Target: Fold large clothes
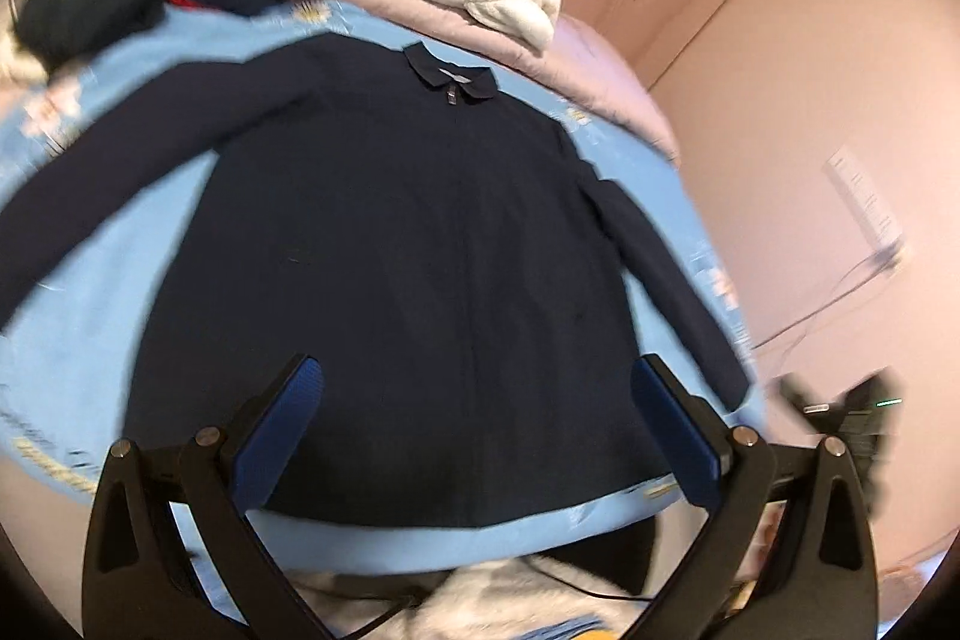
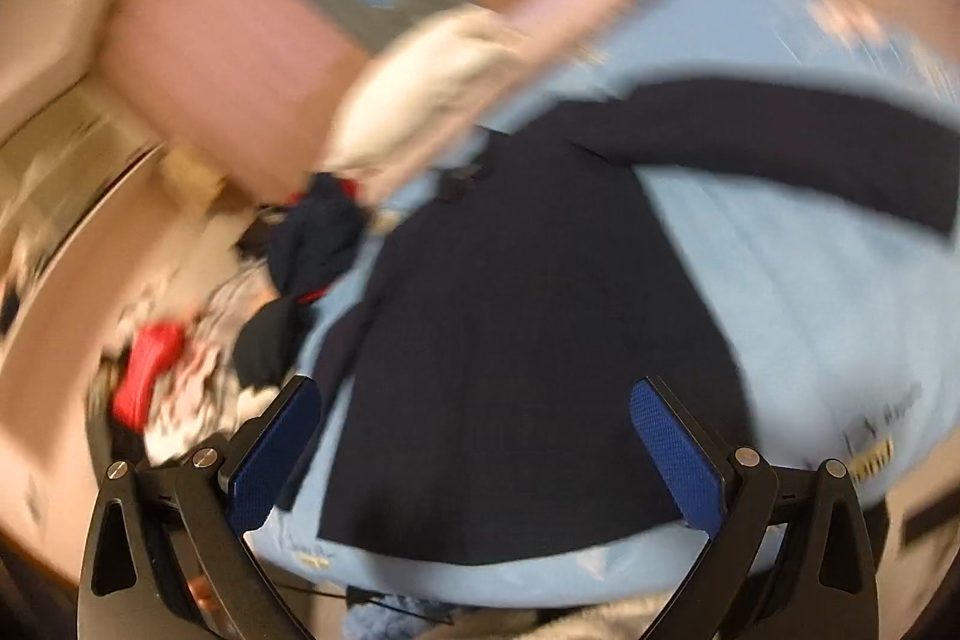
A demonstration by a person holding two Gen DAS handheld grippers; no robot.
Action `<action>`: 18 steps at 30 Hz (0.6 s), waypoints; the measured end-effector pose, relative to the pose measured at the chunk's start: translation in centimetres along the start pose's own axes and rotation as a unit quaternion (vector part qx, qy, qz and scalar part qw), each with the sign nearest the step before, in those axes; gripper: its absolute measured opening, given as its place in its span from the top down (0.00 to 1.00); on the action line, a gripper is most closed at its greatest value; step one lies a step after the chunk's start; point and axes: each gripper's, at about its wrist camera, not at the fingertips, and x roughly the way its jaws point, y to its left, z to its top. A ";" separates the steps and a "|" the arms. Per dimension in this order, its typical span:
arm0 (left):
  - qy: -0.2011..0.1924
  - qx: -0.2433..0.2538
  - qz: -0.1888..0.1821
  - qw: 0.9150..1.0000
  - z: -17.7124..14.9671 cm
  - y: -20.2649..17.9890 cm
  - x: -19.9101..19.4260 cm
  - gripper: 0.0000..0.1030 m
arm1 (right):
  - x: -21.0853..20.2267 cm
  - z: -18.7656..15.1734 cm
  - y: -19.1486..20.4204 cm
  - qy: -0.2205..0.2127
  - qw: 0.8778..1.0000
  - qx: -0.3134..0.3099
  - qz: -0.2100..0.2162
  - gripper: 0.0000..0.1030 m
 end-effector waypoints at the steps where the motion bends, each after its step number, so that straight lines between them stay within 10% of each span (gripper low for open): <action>1: -0.002 -0.014 -0.018 1.000 0.1 0.6 0.5 0.00 | 0.3 0.3 -1.6 -0.006 1.000 0.017 -0.002 0.01; 7: -0.030 -0.103 -0.095 0.990 1.3 4.8 2.7 0.00 | 0.8 3.0 -10.5 -0.069 0.991 0.107 -0.036 0.01; 16: -0.018 -0.101 -0.034 0.994 5.1 5.6 5.9 0.00 | 2.1 8.6 -14.6 -0.172 0.963 0.200 -0.055 0.01; 18: -0.012 -0.098 -0.027 0.995 5.7 5.5 6.8 0.00 | 2.1 9.0 -14.7 -0.200 0.953 0.214 -0.082 0.29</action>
